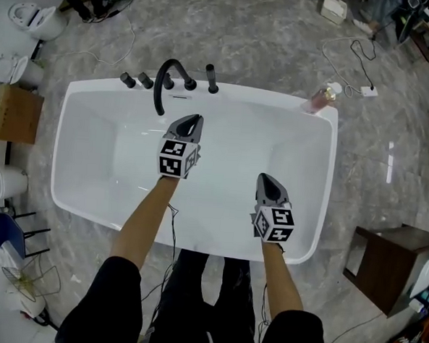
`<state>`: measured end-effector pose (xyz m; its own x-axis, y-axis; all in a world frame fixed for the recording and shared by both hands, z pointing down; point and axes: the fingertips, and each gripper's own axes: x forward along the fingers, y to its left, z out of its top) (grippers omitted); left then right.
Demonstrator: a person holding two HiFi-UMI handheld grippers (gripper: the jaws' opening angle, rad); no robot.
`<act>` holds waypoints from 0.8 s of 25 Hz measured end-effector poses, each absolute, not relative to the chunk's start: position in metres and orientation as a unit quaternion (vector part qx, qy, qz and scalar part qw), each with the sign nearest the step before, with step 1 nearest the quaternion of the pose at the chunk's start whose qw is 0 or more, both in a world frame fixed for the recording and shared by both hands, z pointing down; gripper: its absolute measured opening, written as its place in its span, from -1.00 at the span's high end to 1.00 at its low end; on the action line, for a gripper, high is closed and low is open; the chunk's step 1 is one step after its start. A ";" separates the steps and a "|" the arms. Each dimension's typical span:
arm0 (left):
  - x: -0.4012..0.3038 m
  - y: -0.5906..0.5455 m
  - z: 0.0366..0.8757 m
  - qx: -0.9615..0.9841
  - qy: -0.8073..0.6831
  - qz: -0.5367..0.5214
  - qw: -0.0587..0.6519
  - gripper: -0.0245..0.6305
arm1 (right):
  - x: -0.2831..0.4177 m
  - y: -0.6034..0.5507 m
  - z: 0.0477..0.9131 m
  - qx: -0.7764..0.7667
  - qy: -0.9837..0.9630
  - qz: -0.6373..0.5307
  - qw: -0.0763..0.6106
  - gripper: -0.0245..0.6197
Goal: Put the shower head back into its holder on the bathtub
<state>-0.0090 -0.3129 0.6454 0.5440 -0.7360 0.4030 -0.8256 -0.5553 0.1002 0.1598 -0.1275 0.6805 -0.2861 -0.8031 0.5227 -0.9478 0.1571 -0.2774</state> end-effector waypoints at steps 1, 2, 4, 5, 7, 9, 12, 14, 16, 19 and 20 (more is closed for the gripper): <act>-0.011 -0.305 0.633 0.870 -0.448 0.157 0.136 0.80 | 0.157 -0.128 0.672 0.584 -0.752 0.280 0.127 0.91; -0.014 -0.298 0.620 0.872 -0.445 0.155 0.130 0.81 | 0.154 -0.129 0.663 0.584 -0.753 0.276 0.128 0.91; -0.019 -0.285 0.593 0.877 -0.441 0.151 0.116 0.81 | 0.147 -0.131 0.647 0.583 -0.755 0.270 0.128 0.91; -0.021 -0.279 0.580 0.879 -0.439 0.148 0.109 0.81 | 0.144 -0.132 0.640 0.582 -0.757 0.267 0.128 0.91; -0.024 -0.266 0.554 0.883 -0.437 0.143 0.097 0.81 | 0.138 -0.129 0.623 0.577 -0.764 0.259 0.129 0.91; -0.026 -0.252 0.531 0.886 -0.435 0.135 0.088 0.81 | 0.133 -0.126 0.603 0.571 -0.772 0.247 0.130 0.91; -0.030 -0.239 0.501 0.891 -0.430 0.123 0.078 0.81 | 0.129 -0.130 0.568 0.569 -0.782 0.222 0.125 0.91; -0.035 -0.232 0.485 0.893 -0.427 0.120 0.071 0.81 | 0.124 -0.132 0.545 0.568 -0.788 0.206 0.118 0.91; -0.041 -0.226 0.467 0.894 -0.429 0.112 0.066 0.81 | 0.120 -0.136 0.520 0.567 -0.794 0.190 0.110 0.91; -0.052 -0.217 0.440 0.892 -0.437 0.095 0.060 0.81 | 0.112 -0.140 0.489 0.566 -0.801 0.168 0.099 0.91; -0.057 -0.214 0.431 0.892 -0.439 0.090 0.058 0.81 | 0.110 -0.141 0.480 0.565 -0.803 0.161 0.096 0.91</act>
<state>-0.0566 -0.2143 0.4308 0.5985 -0.7727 0.2117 -0.7935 -0.6081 0.0241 0.1096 -0.1409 0.4797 -0.3428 -0.8771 0.3364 -0.9390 0.3095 -0.1499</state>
